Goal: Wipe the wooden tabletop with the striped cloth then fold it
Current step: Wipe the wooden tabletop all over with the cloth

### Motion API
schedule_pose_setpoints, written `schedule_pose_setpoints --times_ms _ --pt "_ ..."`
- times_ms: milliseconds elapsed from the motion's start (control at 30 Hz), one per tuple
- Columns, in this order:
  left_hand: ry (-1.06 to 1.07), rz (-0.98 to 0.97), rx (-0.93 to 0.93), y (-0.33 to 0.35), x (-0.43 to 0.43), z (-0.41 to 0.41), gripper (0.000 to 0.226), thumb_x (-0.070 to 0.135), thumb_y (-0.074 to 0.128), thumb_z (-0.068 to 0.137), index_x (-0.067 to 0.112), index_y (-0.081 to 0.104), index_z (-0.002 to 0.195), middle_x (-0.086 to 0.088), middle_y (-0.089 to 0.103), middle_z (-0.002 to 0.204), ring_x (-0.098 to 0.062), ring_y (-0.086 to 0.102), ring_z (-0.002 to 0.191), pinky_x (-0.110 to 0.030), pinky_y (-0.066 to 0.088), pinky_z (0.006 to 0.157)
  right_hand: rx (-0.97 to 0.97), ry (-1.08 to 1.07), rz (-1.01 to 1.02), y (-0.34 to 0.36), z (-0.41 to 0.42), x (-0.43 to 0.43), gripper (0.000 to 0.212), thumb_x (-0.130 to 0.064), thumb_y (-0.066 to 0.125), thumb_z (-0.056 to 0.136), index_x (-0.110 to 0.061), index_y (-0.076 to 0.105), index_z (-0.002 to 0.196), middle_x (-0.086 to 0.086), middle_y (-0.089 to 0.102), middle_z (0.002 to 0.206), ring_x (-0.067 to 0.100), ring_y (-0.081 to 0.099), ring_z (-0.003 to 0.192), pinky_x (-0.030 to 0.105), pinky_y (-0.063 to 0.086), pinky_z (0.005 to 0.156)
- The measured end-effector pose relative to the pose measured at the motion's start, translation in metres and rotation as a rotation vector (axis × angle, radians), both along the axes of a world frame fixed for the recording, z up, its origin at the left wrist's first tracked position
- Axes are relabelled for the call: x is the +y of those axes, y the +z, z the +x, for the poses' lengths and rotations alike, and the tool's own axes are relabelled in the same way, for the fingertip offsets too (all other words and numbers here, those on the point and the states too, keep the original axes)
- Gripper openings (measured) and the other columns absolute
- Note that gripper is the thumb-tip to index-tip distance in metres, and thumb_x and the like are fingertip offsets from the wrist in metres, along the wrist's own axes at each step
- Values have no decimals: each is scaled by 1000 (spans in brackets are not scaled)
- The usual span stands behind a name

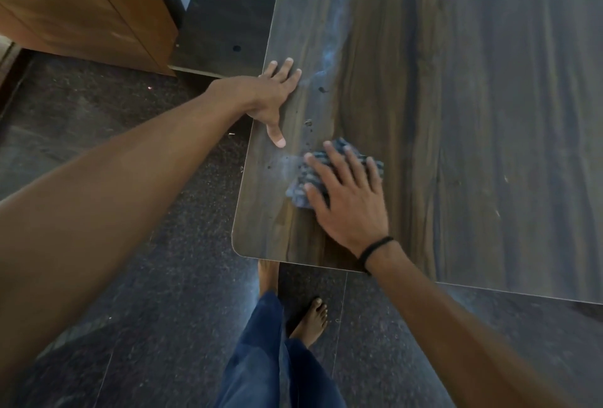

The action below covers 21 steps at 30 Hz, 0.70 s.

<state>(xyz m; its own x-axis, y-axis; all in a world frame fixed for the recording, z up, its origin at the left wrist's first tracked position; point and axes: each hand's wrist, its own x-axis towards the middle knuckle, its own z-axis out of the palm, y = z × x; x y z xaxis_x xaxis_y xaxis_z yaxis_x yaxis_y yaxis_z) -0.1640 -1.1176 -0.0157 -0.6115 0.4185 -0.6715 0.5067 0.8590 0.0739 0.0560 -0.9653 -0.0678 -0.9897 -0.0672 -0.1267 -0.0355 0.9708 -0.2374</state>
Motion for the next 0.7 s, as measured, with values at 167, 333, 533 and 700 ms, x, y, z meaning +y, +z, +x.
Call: schedule_pose_setpoints --times_ms 167,333,533,700 --pt "-4 -15 17 -3 2 1 150 48 89 62 18 -25 153 -3 -36 159 -28 -25 148 -55 8 122 7 325 52 -3 10 30 54 -59 26 104 -47 21 156 -12 16 168 16 11 156 46 3 126" --pt "-9 -30 4 -3 8 -8 152 53 88 60 18 -27 153 -4 -37 158 -30 -24 149 -55 7 122 5 -20 16 2 -37 10 55 -57 25 104 -42 25 157 -9 17 168 20 11 156 49 3 126" --pt "43 22 61 5 16 -34 150 53 87 61 17 -25 153 -5 -35 159 -30 -24 148 -56 6 122 41 94 38 -3 -42 32 54 -57 26 103 -44 25 156 -12 20 167 17 15 155 47 7 126" --pt "53 7 45 7 19 -52 149 51 88 61 18 -24 154 -3 -33 160 -29 -23 149 -56 5 121 23 134 -1 0 -46 1 55 -56 24 103 -42 25 157 -10 19 167 18 12 155 49 4 126"
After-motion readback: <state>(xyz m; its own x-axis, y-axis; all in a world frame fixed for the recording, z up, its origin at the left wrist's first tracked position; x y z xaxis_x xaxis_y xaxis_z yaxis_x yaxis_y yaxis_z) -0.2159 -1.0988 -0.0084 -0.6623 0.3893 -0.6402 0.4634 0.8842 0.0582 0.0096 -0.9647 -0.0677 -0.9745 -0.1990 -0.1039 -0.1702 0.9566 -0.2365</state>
